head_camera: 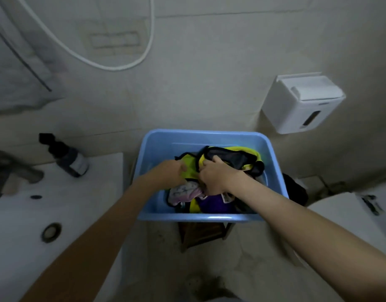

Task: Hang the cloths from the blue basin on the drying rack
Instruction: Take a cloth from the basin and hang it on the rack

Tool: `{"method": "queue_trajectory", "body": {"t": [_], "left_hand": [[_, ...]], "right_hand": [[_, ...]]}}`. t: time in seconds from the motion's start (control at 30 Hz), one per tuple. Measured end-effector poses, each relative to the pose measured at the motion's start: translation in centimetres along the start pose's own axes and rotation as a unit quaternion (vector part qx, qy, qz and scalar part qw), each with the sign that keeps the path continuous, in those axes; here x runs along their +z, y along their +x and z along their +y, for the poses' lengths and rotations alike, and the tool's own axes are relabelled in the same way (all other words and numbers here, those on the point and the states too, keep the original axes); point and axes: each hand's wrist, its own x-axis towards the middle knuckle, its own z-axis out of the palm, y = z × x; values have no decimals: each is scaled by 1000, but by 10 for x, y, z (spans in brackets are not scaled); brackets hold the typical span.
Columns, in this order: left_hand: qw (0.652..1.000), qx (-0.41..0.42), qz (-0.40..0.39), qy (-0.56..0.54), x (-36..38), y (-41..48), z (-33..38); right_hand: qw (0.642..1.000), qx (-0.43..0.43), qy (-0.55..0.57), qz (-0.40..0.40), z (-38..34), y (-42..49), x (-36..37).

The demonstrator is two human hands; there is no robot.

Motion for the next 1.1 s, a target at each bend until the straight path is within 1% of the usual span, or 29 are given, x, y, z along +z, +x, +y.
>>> {"method": "queue_trajectory", "body": {"t": [0.07, 0.17, 0.23, 0.33, 0.4, 0.5, 0.6, 0.67, 0.7, 0.73, 0.77, 0.83, 0.9, 0.93, 1.03, 1.1], "left_hand": [[1000, 12, -5, -2, 5, 0, -1], [998, 35, 19, -50, 9, 4, 0], [995, 50, 23, -86, 10, 5, 2], [997, 40, 29, -60, 13, 13, 8], [996, 23, 70, -49, 11, 19, 10], [980, -5, 174, -93, -5, 21, 8], [949, -5, 248, -193, -21, 24, 5], [918, 6, 271, -290, -24, 27, 7], [906, 10, 260, -333, -23, 30, 7], [903, 12, 243, -355, -22, 32, 8], [910, 23, 221, -349, -20, 34, 7], [943, 63, 186, -268, -15, 35, 6], [961, 100, 151, -208, -9, 36, 5], [966, 112, 129, -192, -7, 37, 6], [975, 146, 80, -148, -1, 43, 13], [978, 172, 50, -105, 2, 49, 16]], "right_hand": [[1000, -7, -18, 10, 1, 5, 0], [997, -6, 16, 71, 11, 8, -5], [990, -2, 74, 121, 20, 7, -10], [966, 0, 192, 174, 32, 2, -21], [950, -1, 227, 213, 37, -2, -26], [921, 16, 262, 288, 46, -6, -27], [886, 41, 284, 365, 48, -5, -25], [881, 66, 256, 392, 49, -2, -24], [883, 85, 240, 395, 52, -1, -22], [884, 111, 230, 392, 57, 0, -20], [882, 145, 229, 385, 64, 0, -17], [873, 224, 229, 369, 81, -5, -10], [866, 295, 213, 344, 98, -11, -3], [868, 315, 206, 323, 103, -13, 0], [890, 314, 200, 265, 101, -15, 6], [899, 274, 204, 276, 89, -13, 10]]}}
